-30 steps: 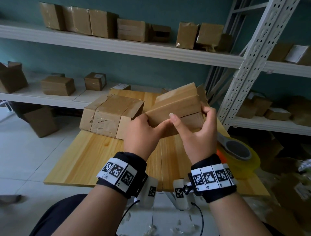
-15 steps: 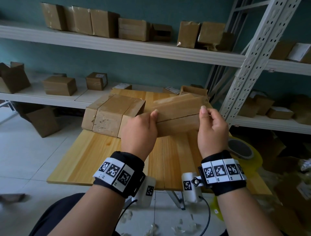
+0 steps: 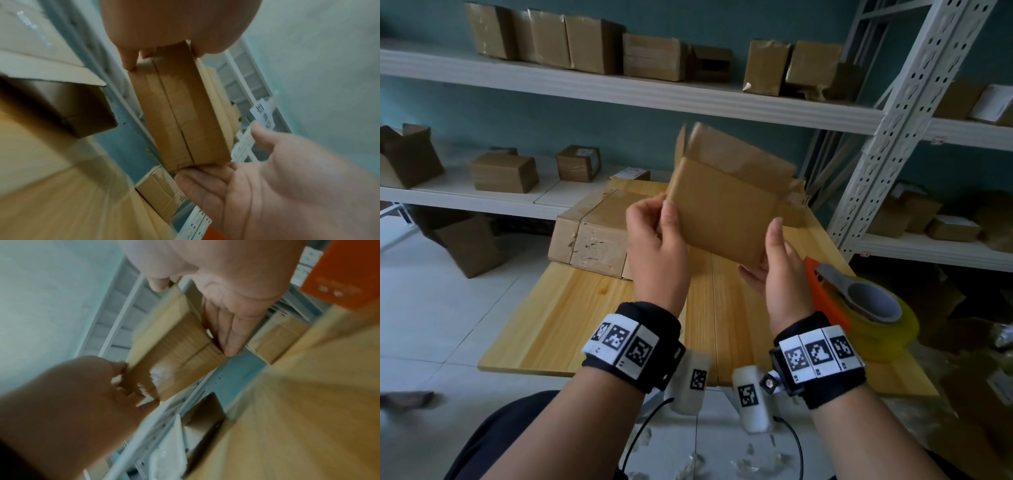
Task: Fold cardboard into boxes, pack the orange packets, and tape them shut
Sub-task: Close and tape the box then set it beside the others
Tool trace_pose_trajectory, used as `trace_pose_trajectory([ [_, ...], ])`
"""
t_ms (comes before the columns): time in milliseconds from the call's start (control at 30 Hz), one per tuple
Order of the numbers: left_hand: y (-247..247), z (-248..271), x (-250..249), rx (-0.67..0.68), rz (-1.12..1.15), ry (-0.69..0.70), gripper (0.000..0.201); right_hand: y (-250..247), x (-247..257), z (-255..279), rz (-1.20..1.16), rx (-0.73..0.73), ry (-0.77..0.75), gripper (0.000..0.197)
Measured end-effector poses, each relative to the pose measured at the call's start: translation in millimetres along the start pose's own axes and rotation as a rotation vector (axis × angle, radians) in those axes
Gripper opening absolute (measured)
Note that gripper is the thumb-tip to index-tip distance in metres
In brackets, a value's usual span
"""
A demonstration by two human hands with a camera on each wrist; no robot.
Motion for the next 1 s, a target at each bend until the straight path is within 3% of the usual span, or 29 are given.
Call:
trace_pose_trajectory([
  [167,24.1,13.2,-21.4,0.234,-0.217,0.321,0.039,9.7,-5.0,-1.3,-0.55,0.038,0.116,0.107],
  [333,26.2,14.4,-19.8,0.274,-0.173,0.401,0.043,-0.9,-0.3,-9.6,-0.805,0.042,0.054,0.118],
  [467,21.4,11.6,-19.2,0.23,-0.022,0.33,0.032,-9.7,1.1,-9.3,-0.887,0.057,0.075,0.112],
  [633,18.1,3.8,-7.5,0.181,0.057,0.158,0.02,-21.4,11.6,-6.7,-0.701,-0.142,-0.084,0.065],
  [733,18.4,-2.1,8.5,0.143,0.182,-0.026,0.022,-21.0,21.9,-4.8,-0.555,-0.18,-0.215,0.075],
  [833,15.9,-5.2,15.1,0.135,0.259,-0.105,0.041,-20.3,27.5,-4.1,-0.417,-0.187,-0.311,0.074],
  [933,14.0,-8.0,13.9,0.181,0.25,-0.11,0.024,-25.5,32.2,0.5,-0.33,-0.26,-0.368,0.039],
  [1000,16.8,-5.5,15.5,0.22,0.248,-0.16,0.034,-24.9,35.6,1.8,-0.289,-0.252,-0.393,0.026],
])
Point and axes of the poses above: each hand's wrist, its own z-axis away from the middle knuckle, its own y-axis out of the palm, x = y × z, the point moved 7 cm from there along -z, towards the middle knuckle, and after that the axes turned 5 degrees about x, right-handed, at the moved point
